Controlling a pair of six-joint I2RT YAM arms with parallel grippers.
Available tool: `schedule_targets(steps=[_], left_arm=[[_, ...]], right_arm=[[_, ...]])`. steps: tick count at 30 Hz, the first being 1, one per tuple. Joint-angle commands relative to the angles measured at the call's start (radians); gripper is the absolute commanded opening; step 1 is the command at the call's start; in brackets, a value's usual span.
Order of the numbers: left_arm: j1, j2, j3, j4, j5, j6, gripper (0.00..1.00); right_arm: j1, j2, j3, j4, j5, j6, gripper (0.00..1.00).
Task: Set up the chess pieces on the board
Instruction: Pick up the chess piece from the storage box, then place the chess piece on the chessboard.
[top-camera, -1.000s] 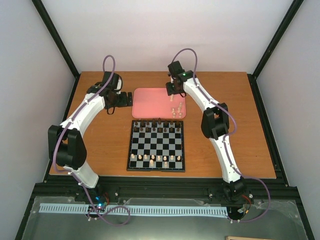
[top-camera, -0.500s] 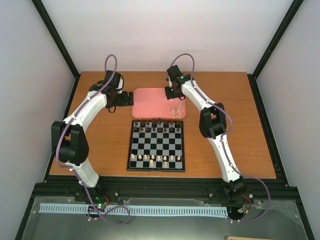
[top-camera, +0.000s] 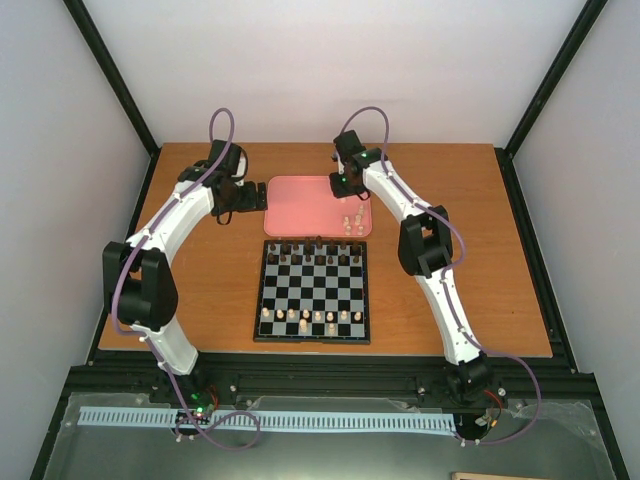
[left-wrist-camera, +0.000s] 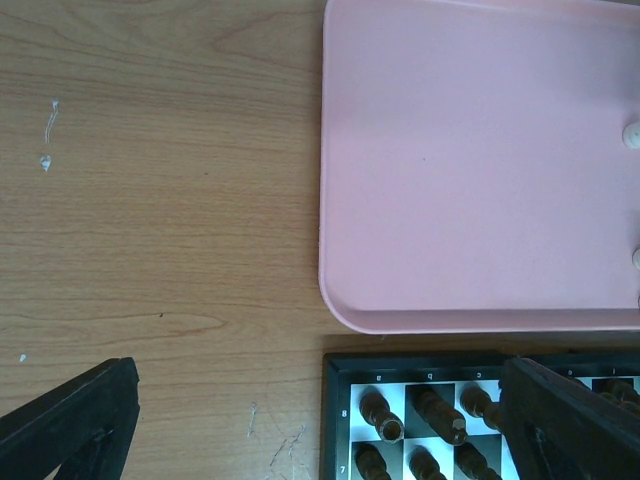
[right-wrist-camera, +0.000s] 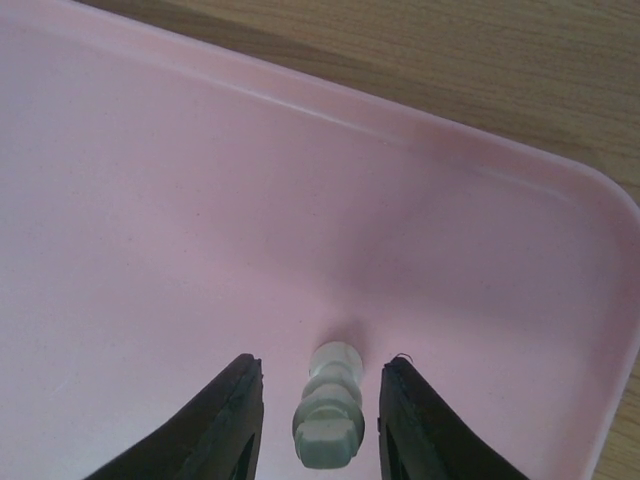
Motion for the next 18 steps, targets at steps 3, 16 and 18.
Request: schedule_targets(steps=[3,16,18], left_arm=[[0.000,-0.006,0.029,-0.024,-0.004,0.004,1.00],[0.000,-0.074,0.000,-0.030,-0.003,0.003,1.00],[0.000,-0.088,-0.008,-0.027,0.001,0.001,1.00]], right_arm=[[-0.004,0.023,0.031,-0.007,0.005,0.005,0.27],[0.011,-0.155,-0.003,-0.001,-0.011,-0.022,0.13],[0.028,-0.214,-0.019,-0.014,-0.006,-0.030,0.13]])
